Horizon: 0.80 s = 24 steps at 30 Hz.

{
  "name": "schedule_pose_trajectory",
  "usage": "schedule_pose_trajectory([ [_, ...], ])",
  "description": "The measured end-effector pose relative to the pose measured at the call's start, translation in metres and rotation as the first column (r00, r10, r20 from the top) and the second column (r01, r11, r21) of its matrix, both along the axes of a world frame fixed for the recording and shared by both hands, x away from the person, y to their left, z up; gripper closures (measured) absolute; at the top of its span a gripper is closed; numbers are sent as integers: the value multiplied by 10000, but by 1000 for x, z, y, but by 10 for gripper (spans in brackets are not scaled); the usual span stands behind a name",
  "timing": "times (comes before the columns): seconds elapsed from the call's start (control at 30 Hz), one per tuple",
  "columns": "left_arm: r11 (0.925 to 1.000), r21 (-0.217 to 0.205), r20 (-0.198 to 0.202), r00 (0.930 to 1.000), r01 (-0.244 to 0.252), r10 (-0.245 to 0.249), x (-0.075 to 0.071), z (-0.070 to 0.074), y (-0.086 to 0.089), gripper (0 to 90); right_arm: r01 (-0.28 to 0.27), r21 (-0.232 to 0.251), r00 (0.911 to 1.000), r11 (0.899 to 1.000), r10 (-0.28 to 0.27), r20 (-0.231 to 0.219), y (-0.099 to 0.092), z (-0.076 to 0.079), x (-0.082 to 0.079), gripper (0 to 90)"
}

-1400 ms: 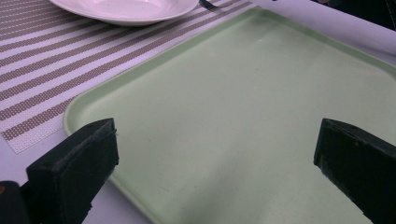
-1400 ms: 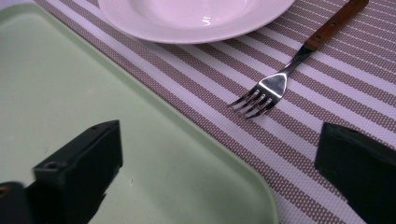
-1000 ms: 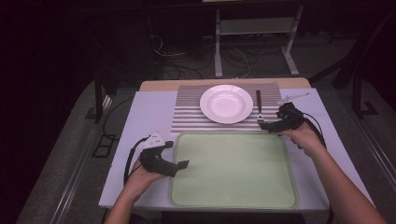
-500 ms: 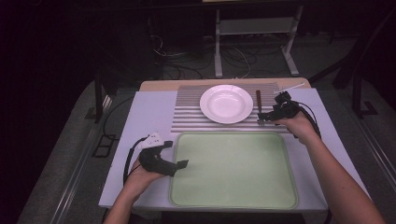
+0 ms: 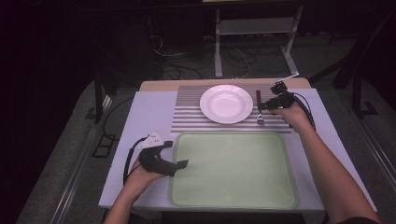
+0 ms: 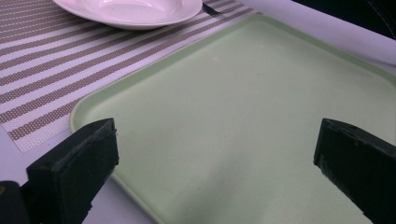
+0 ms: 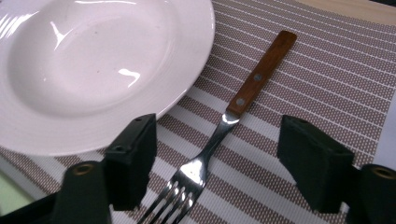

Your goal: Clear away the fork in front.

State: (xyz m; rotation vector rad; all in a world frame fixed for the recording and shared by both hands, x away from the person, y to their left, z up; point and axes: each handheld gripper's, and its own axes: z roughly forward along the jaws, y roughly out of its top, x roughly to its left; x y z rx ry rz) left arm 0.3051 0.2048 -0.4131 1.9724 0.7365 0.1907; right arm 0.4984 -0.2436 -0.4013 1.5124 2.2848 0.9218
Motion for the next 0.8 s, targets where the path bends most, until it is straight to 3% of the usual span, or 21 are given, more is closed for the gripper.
schedule_pose_trajectory([
  [0.33,10000,-41,-30,10000,4,-4,0,0,0,0,411,-296,9971,9987,-429,-626,9,-4,25,493],
  [0.47,10000,-50,-48,10000,8,-8,0,-1,0,0,635,-742,9924,9952,-708,-1005,14,-7,38,551],
  [0.8,10000,-50,-53,10000,10,-10,0,-1,1,0,1253,-1132,9690,9856,-1461,-1993,20,-13,57,617],
])
